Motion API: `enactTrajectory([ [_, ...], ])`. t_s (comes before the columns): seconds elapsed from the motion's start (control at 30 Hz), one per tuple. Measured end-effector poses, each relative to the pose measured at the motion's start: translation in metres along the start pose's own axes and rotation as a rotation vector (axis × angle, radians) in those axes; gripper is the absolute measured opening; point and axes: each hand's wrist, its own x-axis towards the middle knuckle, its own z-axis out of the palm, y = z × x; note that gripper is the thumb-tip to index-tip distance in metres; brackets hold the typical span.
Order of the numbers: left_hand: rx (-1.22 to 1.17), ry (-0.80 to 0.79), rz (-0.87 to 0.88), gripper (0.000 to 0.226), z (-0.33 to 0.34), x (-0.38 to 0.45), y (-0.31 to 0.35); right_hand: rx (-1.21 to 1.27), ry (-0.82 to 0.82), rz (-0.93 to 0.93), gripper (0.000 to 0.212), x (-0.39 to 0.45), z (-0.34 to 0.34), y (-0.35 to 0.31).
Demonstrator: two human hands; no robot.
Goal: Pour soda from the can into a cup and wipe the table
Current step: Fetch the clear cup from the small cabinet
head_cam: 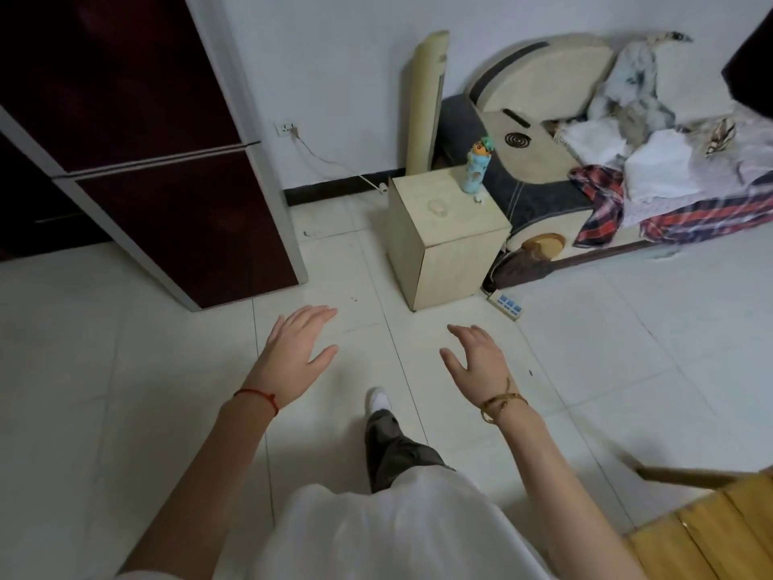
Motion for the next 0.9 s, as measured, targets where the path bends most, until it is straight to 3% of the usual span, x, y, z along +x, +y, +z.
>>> enactTrajectory([
  [0.3,0.026,0.067,0.043,0.051,-0.054,0.182,-0.027,-0.005,0.051,-0.035,0.046,0.193,-0.047,-0.036],
  [0.53,0.017,0.025,0.061,0.053,-0.074,0.292,-0.052,-0.004,0.06,-0.023,0.05,0.294,-0.066,-0.05],
  [0.77,-0.023,-0.053,0.159,0.051,-0.075,0.405,-0.081,0.002,0.089,0.111,0.048,0.365,-0.064,-0.048],
  [0.9,0.001,-0.114,0.255,0.052,-0.081,0.479,-0.093,0.063,0.158,0.224,0.066,0.404,-0.063,-0.053],
])
